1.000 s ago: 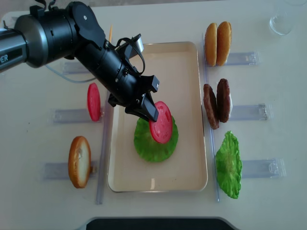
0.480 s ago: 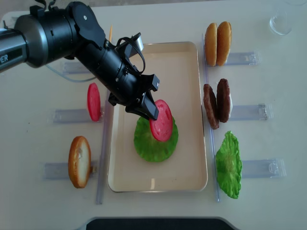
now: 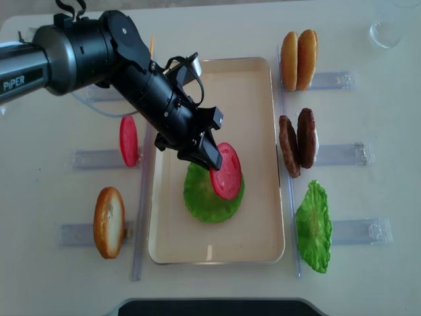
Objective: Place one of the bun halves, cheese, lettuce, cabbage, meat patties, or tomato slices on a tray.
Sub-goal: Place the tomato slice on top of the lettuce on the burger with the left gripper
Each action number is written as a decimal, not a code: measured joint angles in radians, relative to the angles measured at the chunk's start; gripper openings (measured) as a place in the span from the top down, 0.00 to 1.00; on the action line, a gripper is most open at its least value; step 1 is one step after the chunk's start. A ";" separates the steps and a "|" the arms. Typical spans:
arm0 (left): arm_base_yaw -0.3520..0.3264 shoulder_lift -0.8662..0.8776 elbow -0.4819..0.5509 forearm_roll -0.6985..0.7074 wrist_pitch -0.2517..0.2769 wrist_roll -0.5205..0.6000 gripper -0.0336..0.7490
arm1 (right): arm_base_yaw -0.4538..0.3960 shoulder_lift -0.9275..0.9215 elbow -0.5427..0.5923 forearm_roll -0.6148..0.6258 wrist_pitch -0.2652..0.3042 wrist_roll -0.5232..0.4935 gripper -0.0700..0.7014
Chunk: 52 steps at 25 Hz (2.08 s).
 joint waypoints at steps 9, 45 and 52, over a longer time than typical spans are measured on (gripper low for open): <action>-0.001 0.000 0.000 -0.003 -0.016 0.002 0.90 | 0.000 0.000 0.000 0.000 0.000 0.000 0.16; -0.002 0.000 0.000 0.046 -0.004 -0.074 0.75 | 0.000 0.000 0.000 0.000 0.000 0.000 0.16; -0.002 0.000 0.000 0.056 0.015 -0.115 0.53 | 0.000 0.000 0.000 0.000 0.000 0.000 0.16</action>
